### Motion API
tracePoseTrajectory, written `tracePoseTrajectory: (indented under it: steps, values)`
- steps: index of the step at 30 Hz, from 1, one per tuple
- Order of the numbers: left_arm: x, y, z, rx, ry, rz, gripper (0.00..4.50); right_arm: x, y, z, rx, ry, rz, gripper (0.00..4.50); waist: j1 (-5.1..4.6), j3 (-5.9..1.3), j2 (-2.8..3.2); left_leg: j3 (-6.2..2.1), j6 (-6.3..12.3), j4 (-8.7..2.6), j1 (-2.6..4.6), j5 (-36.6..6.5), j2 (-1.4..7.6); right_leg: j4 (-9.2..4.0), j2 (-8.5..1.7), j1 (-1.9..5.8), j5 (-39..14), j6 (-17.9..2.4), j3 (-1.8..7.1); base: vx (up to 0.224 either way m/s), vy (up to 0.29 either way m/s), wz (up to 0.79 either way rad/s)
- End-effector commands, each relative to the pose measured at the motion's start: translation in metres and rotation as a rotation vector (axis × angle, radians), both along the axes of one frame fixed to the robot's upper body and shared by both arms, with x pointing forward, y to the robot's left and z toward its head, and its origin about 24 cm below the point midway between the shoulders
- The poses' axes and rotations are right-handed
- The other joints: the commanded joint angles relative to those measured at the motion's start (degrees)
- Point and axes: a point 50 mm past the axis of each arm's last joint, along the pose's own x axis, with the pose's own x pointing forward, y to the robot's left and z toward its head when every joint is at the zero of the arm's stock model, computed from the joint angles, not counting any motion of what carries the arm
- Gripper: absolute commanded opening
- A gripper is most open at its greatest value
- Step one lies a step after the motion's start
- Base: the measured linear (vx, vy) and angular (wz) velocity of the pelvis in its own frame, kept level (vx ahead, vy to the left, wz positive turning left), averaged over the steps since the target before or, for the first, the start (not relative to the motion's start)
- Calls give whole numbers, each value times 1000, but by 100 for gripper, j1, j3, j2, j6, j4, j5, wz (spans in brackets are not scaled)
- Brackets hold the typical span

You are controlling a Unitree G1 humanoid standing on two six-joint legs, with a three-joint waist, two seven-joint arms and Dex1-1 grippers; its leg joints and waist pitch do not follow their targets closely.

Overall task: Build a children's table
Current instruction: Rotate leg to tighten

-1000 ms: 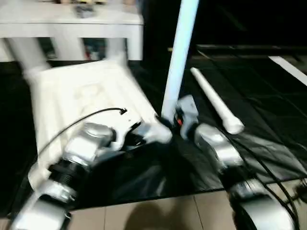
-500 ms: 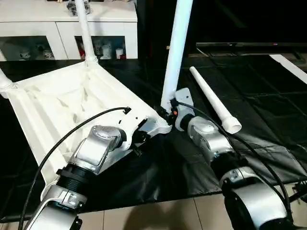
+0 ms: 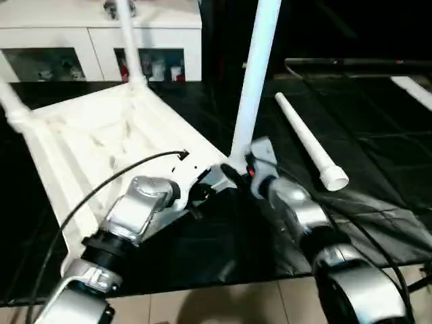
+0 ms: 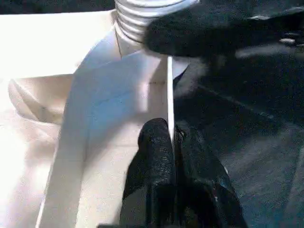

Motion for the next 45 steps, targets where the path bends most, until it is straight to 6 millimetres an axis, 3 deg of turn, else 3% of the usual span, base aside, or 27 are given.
tracePoseTrajectory:
  steps: [1, 4, 5, 6, 7, 12, 16, 23, 31, 45]
  values:
    - [8, 6, 17, 12, -82, -37, 0, -15, -9, -16, -12, 53, 75, 388, 38, -333, 36, -215, 148, -407, 44, -1471, 403, -487, -626, 232, -1804, -914, 417, 0, 0, 0]
    - [5, 8, 14, 5, -63, -125, 0, -23, -21, -11, 26, 23, 115, 407, 45, -361, 18, -198, 248, -379, 12, -1157, 393, -432, -623, 255, -1301, -1080, 418, 0, 0, 0]
    - [4, 9, 13, 6, -52, -142, 0, -24, -25, -9, 38, 13, 122, 414, 71, -378, 5, -188, 325, -357, -5, -1044, 371, -439, -621, 285, -1172, -1053, 414, 0, 0, 0]
    - [3, 10, 12, 10, -52, -171, 0, -26, -29, -5, 50, 0, 137, 425, 86, -410, 4, -192, 430, -334, -33, -758, 391, -353, -622, 289, -718, -1108, 419, 0, 0, 0]
    - [2, 11, 11, 15, -55, -205, 0, -26, -33, -1, 59, -12, 152, 435, 88, -388, 0, -186, 542, -331, -43, -683, 377, -356, -591, 270, -604, -1141, 395, 0, 0, 0]
    - [-8, 15, 4, 13, 2, -380, 0, -32, -50, 18, 61, -41, 309, 447, 178, -356, 9, -168, 485, -338, 8, -932, 401, -419, -604, 238, -1214, -1030, 392, 0, 0, 0]
    - [-14, 19, 1, 42, 34, -486, 0, -36, -59, 25, 1, -34, 434, 447, 330, -359, 7, -148, 419, -334, 47, -930, 431, -412, -602, 204, -1318, -966, 394, 0, 0, 0]
    - [-20, 21, 2, 68, 78, -646, 0, -37, -53, 34, -94, -20, 625, 447, 437, -367, -15, -153, 342, -322, 41, -926, 433, -391, -634, 209, -1383, -965, 395, 0, 0, 0]
    - [-24, 18, 1, 100, 94, -755, 0, -35, -35, 31, -112, 4, 740, 447, 455, -391, -31, -155, 319, -308, 33, -818, 439, -334, -642, 218, -1171, -1042, 392, 0, 0, 0]
    - [-23, 21, 0, 109, 108, -776, 0, -36, -35, 29, -37, 83, 797, 334, 479, -398, -16, -159, 320, -290, 24, -795, 433, -333, -642, 227, -1233, -1010, 383, 0, 0, 0]
